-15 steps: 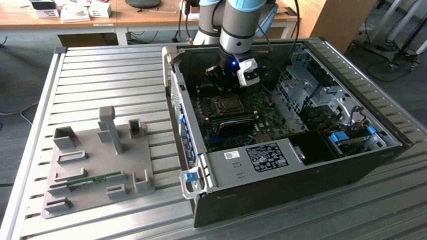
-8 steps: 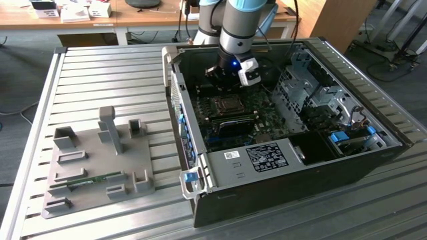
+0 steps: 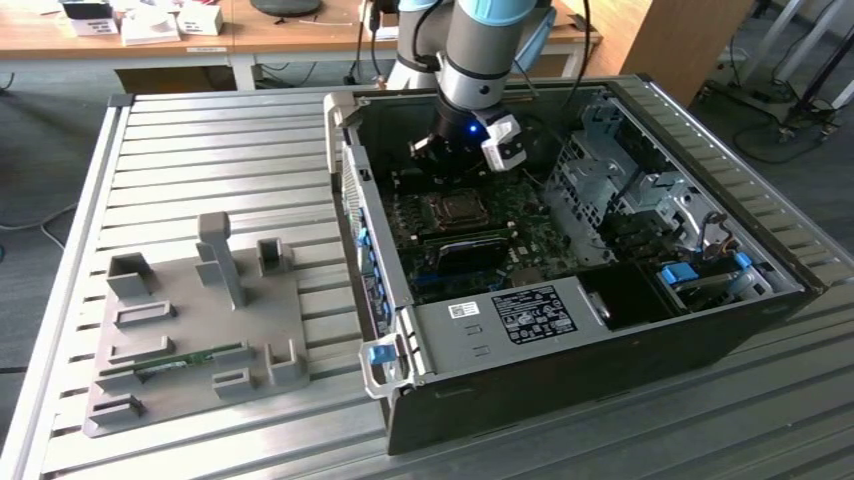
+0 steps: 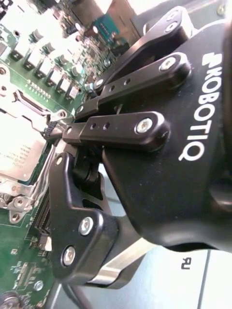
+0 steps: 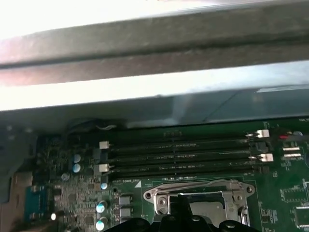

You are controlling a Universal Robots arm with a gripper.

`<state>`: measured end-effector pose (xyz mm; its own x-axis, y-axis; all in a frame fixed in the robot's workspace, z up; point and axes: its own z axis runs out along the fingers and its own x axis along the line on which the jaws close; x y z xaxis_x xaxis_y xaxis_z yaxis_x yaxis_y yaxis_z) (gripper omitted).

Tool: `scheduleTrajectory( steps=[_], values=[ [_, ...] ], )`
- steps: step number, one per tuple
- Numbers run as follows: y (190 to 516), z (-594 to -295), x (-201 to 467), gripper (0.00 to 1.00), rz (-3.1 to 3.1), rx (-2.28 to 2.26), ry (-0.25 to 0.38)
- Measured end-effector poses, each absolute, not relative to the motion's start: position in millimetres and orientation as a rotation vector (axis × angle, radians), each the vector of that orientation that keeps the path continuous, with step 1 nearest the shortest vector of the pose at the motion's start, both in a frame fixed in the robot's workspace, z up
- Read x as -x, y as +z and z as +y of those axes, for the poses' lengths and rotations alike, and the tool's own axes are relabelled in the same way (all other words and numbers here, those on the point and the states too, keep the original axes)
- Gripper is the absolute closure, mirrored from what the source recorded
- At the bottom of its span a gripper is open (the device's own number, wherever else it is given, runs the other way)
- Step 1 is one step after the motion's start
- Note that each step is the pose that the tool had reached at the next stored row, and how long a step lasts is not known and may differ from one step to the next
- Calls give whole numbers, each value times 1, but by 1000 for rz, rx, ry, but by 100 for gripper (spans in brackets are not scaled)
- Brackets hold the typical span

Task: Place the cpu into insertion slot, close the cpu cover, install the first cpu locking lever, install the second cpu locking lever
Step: 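Install the first cpu locking lever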

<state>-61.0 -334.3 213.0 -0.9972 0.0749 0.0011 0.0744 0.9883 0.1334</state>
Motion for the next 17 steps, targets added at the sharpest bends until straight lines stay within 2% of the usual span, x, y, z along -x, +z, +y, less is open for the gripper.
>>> scheduleTrajectory(
  steps=[17],
  values=[
    [213,-334,61,89,3110,-48,185]
  ],
)
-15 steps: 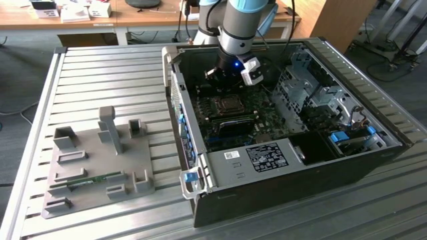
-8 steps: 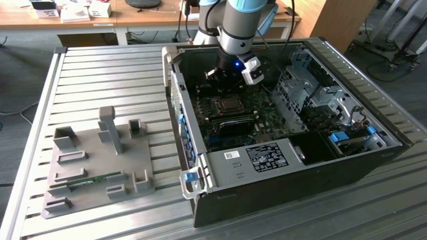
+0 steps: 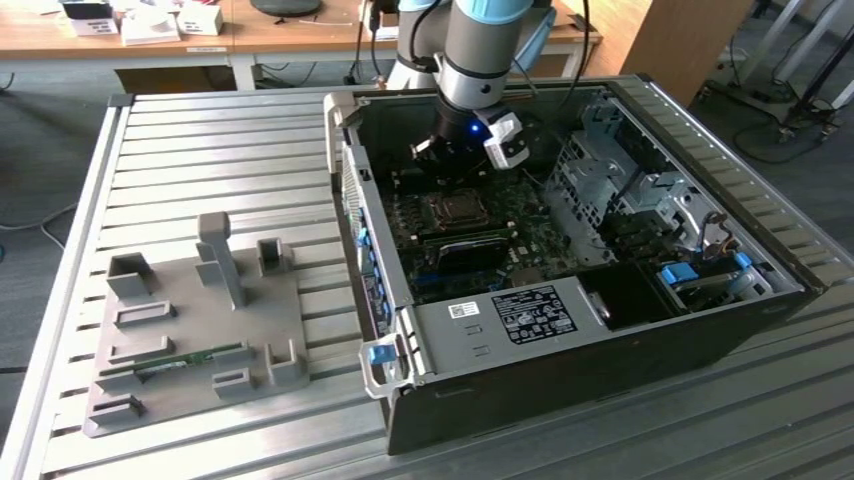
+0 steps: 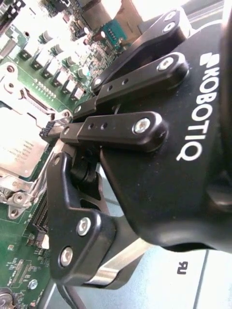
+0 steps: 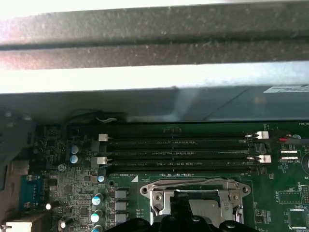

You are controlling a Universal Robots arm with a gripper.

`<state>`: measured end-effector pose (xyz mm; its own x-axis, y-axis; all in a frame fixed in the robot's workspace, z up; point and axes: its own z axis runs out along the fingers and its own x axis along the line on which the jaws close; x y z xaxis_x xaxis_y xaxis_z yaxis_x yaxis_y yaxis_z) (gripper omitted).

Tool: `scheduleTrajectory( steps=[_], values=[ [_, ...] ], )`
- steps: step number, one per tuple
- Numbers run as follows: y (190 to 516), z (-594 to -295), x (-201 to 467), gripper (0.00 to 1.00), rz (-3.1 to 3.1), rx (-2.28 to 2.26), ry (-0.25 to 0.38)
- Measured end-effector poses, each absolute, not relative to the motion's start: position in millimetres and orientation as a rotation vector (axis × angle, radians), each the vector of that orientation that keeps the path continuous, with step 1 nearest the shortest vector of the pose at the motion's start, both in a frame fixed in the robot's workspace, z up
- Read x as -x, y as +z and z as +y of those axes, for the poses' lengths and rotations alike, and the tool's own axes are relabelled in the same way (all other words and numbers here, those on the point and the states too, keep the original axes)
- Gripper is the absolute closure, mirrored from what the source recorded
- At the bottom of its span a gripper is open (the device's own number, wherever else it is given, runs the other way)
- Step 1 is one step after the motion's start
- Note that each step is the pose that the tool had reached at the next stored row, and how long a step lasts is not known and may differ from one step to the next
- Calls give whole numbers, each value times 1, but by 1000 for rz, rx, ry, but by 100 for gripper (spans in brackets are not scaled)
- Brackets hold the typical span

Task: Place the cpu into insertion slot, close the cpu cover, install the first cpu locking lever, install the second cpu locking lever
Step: 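Install the first cpu locking lever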

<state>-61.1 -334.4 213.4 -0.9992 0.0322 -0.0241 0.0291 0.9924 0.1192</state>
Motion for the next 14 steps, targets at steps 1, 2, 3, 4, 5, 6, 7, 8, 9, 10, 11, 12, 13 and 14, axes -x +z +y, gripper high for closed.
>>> scheduleTrajectory(
  steps=[1,2,3,4,5,6,7,8,9,10,11,12,13,14],
  values=[
    [213,-334,60,89,3110,-48,185],
    [213,-334,59,89,3110,-48,185],
    [213,-334,57,89,3110,-48,185],
    [213,-334,55,89,3110,-48,185],
    [213,-334,53,89,3110,-48,185],
    [213,-334,51,89,3110,-48,185],
    [213,-334,49,89,3110,-48,185],
    [213,-334,48,89,3110,-48,185],
    [213,-334,47,89,3110,-48,185],
    [213,-334,47,89,3110,-48,186],
    [213,-334,46,89,3110,-48,186],
    [213,-334,46,89,3110,-48,186],
    [213,-334,46,89,3110,-48,185],
    [214,-334,46,89,3110,-48,184]
  ],
)
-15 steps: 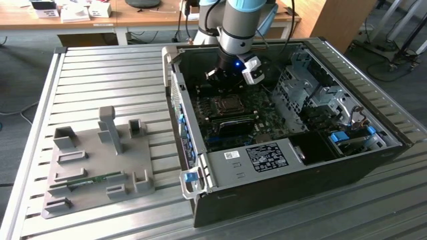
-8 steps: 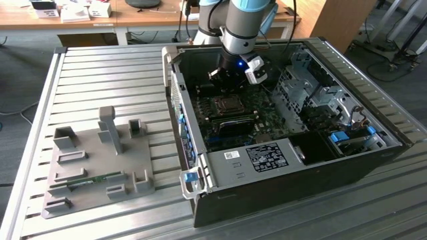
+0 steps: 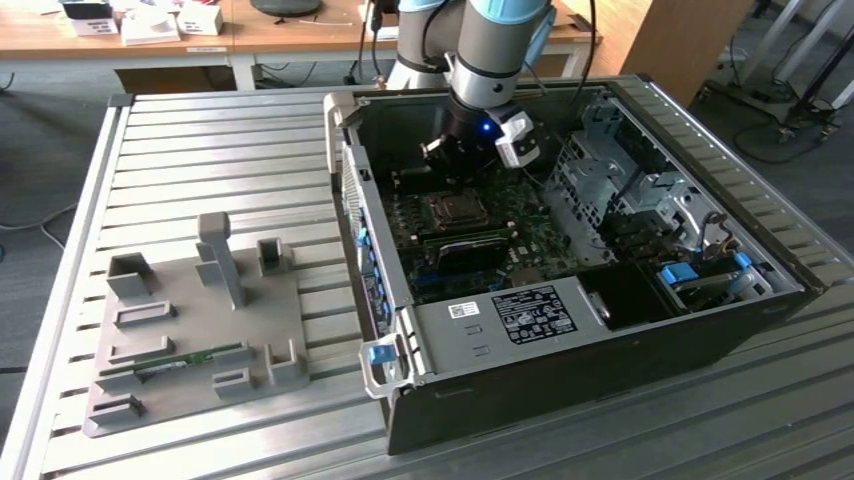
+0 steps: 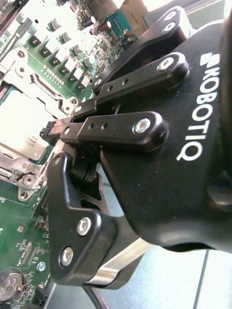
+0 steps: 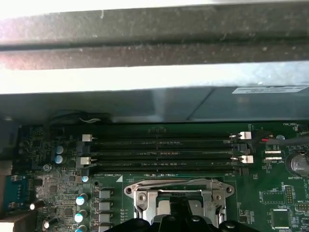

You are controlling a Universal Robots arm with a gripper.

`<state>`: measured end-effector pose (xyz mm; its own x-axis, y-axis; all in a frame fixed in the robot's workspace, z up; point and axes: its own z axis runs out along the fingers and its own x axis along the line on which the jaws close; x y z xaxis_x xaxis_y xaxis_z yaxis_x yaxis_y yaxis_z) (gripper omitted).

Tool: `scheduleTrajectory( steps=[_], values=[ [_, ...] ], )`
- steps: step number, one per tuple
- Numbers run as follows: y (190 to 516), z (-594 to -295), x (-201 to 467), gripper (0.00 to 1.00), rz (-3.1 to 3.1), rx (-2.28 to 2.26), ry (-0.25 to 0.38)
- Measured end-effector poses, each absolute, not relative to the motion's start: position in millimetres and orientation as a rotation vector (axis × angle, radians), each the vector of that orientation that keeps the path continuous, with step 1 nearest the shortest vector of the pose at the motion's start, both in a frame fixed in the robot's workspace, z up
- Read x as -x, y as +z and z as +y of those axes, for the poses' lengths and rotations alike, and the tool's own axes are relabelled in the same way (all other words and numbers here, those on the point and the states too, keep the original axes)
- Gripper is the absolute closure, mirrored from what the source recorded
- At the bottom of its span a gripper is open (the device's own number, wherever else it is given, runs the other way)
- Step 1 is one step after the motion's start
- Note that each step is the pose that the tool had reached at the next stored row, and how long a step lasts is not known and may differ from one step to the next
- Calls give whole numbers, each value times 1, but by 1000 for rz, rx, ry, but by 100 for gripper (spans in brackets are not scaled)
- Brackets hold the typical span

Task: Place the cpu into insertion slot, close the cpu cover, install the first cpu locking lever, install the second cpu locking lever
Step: 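Install the first cpu locking lever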

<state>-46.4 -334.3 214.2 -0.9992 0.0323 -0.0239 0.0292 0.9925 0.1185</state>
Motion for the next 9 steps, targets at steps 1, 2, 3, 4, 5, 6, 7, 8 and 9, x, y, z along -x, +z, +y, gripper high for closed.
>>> scheduleTrajectory(
  steps=[1,2,3,4,5,6,7,8,9],
  values=[
    [215,-334,46,89,3110,-48,185],
    [217,-334,46,89,3110,-48,185],
    [218,-334,46,89,3111,-48,185],
    [219,-334,46,89,3111,-48,184],
    [219,-334,46,89,3111,-48,184],
    [219,-334,46,89,3111,-48,185],
    [219,-334,46,89,3111,-48,185],
    [220,-334,46,89,3111,-48,185],
    [220,-334,46,89,3111,-48,184]
  ],
)
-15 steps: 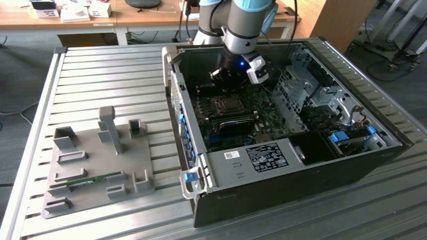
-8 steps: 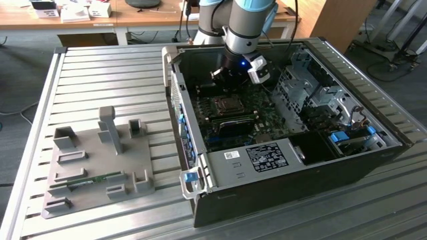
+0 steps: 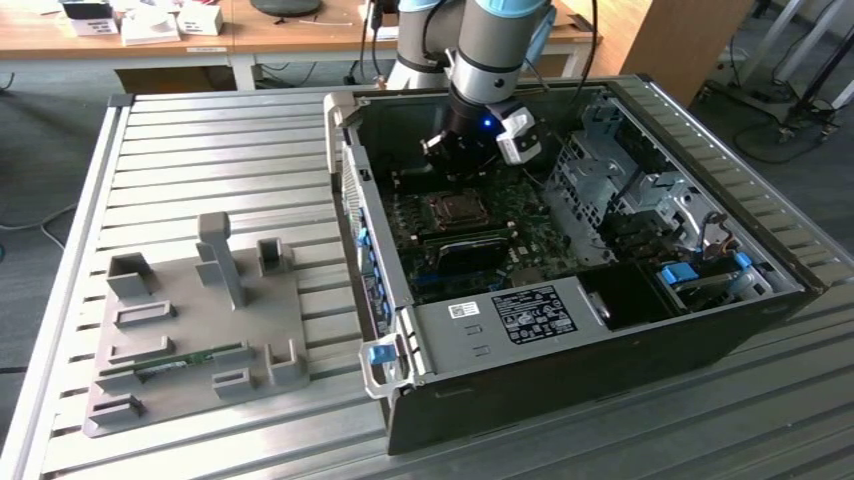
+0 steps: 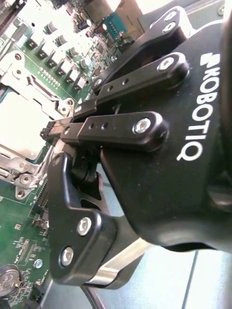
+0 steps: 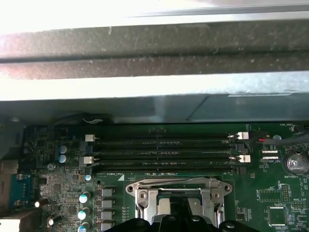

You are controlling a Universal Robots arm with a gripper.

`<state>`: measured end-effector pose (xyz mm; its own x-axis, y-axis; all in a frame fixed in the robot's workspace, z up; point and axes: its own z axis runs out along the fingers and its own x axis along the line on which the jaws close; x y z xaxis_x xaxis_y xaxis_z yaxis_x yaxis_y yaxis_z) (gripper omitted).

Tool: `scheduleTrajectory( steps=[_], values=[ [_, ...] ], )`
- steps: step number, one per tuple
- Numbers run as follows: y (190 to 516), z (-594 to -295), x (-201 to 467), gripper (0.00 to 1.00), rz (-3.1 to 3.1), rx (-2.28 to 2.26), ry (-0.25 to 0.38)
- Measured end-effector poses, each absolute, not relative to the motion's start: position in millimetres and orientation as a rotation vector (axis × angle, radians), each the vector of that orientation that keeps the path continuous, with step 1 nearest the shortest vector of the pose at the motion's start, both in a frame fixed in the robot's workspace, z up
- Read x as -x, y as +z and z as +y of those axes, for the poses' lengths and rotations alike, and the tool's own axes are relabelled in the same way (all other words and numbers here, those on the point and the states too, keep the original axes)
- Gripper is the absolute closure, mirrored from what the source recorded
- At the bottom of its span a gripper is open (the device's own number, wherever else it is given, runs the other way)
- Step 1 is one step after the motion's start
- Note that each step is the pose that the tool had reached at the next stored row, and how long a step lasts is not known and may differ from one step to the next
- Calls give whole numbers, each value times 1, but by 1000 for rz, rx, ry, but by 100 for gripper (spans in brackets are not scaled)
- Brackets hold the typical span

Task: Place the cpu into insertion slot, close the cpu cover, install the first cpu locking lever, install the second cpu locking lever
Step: 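Install the first cpu locking lever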

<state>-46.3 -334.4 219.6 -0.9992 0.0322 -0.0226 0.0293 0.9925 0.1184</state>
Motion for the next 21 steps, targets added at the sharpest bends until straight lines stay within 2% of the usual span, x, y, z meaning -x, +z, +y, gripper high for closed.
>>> scheduleTrajectory(
  steps=[11,15,21],
  values=[
    [220,-345,46,89,3113,-48,145],
    [220,-346,46,89,3115,-49,81],
    [220,-346,46,89,3115,-49,66]
  ],
)
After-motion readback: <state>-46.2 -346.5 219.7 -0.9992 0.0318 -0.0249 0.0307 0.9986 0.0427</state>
